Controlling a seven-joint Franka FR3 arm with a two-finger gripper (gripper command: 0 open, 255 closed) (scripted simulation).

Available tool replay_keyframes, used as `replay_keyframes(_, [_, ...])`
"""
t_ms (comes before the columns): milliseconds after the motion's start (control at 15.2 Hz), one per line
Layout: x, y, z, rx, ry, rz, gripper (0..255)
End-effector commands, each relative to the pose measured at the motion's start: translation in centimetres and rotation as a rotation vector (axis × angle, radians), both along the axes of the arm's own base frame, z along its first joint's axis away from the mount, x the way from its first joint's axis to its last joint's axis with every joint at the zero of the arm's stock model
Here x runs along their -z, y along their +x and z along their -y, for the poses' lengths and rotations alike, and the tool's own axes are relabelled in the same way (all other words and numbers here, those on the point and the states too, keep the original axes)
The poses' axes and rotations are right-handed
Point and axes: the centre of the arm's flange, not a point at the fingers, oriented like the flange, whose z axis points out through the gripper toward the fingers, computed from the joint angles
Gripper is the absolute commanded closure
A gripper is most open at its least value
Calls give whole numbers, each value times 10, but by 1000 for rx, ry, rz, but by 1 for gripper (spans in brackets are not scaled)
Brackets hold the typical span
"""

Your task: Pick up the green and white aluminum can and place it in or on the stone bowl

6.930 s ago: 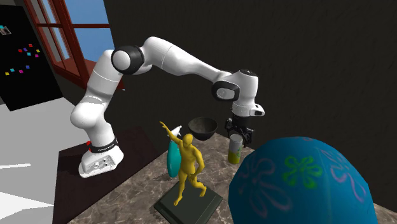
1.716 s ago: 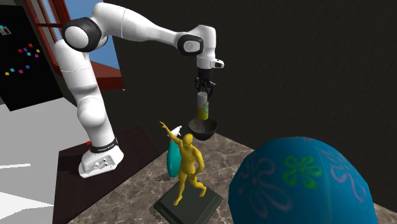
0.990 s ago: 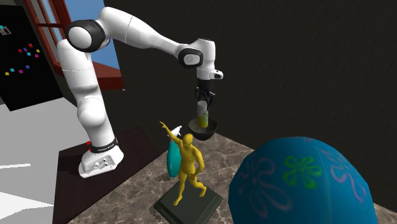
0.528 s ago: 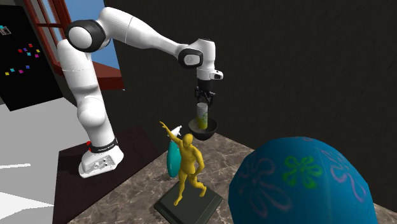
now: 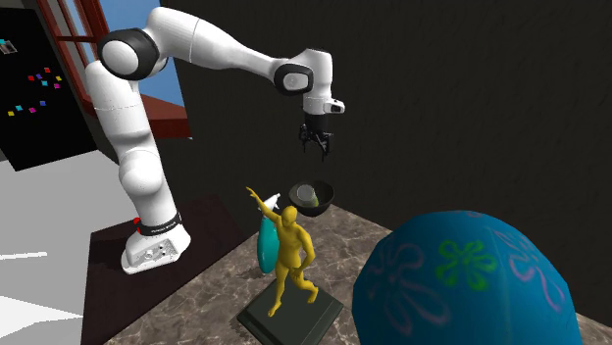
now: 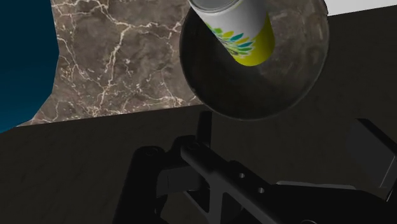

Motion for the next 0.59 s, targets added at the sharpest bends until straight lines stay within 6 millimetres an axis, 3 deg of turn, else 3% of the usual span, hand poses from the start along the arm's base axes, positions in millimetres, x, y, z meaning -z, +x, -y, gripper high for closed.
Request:
replay_keyframes(0, [-21, 0, 0, 0, 0, -1, 0])
replay_keyframes(528, [-21, 0, 0, 0, 0, -1, 0])
